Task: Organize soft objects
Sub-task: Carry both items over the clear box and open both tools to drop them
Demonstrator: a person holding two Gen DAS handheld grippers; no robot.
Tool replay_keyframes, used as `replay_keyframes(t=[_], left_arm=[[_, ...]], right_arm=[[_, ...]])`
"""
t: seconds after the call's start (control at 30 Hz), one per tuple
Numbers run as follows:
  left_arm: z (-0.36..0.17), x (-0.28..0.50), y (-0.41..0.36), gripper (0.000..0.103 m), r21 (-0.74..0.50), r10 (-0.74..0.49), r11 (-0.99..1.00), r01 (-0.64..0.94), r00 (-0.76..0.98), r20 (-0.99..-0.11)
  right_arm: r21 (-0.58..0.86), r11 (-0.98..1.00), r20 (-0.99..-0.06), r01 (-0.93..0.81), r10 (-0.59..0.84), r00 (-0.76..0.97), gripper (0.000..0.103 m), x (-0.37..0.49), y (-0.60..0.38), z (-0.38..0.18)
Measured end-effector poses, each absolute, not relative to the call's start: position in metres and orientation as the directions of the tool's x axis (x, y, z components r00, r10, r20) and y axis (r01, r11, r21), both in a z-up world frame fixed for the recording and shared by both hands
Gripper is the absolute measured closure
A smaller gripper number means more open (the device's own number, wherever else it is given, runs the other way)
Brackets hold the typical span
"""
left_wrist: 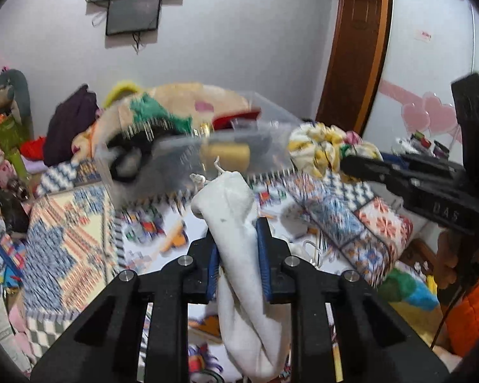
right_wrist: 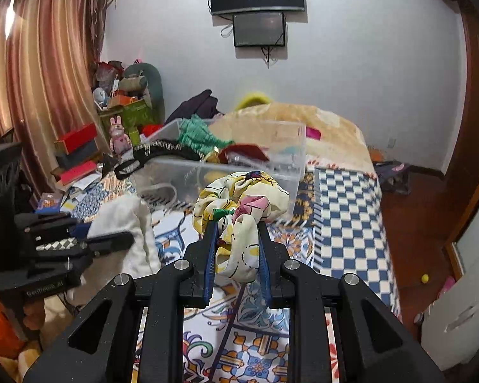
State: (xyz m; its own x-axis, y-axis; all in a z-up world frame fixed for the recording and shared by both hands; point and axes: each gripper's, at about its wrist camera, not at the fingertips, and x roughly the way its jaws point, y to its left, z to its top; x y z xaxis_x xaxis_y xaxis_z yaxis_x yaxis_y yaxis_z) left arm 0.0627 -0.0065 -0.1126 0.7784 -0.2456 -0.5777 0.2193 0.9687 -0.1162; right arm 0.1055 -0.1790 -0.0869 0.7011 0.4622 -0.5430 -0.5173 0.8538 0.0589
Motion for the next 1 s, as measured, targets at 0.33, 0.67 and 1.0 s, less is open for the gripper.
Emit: replay_keyframes(t=[0.33,0.67,1.0], left_arm=[[-0.051,0.081,-0.002,0.082,-0.040,-0.173,0.984,0.173,0.882,-0.438],[-0.027,0.122,-0.002,0.082,0.004,-0.102,0.994,0.112,0.922,-0.373],[-0.043,0.176,0.004,0.081,-0.010,-0.039,0.999,0.038,0.902,-0.430]], right_arm=[[0.034,0.856,-0.455,-0.516,0.473,0.755,0.082,0.118,-0.177,-0.055],[0.017,0.851,-0.412,-0.525,0.484,0.772,0.082,0.145,-0.152,-0.044],[0.042,0.858,-0.447,-0.511,0.474,0.759,0.082,0.170,-0.141,-0.054]])
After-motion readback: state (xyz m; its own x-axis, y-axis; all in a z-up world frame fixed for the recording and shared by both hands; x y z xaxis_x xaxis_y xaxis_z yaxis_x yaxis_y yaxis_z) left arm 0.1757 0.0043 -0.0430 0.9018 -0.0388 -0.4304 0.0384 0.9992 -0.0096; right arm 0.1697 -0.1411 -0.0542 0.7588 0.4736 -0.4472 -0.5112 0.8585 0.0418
